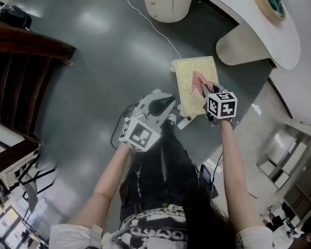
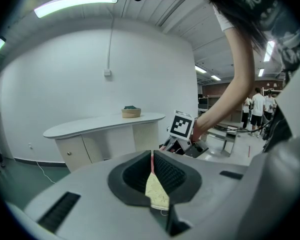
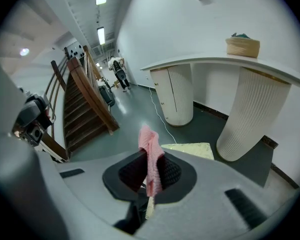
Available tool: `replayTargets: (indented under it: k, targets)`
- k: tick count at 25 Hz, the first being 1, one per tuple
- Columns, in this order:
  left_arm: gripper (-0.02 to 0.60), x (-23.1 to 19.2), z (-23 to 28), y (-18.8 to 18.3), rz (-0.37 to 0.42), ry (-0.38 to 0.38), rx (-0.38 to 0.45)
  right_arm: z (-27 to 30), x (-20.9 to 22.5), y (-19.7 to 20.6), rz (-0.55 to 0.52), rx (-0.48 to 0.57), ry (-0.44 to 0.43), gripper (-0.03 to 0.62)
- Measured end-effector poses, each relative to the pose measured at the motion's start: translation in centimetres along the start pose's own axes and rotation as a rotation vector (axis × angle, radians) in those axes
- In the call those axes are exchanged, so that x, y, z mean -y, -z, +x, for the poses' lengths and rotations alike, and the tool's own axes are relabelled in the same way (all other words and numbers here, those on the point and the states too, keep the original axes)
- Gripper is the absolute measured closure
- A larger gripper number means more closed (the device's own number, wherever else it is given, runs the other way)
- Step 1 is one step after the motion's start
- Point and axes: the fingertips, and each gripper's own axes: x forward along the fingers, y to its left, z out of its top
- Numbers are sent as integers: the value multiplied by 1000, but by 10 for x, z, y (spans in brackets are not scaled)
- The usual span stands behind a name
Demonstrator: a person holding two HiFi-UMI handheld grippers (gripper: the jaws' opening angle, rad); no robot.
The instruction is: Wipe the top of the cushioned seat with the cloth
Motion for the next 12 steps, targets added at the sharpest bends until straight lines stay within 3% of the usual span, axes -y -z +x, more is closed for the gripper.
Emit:
replayTargets:
  k: [12]
  targets:
    - [566, -46, 39, 55, -26, -32, 3, 114, 30, 17, 10, -110, -12, 583]
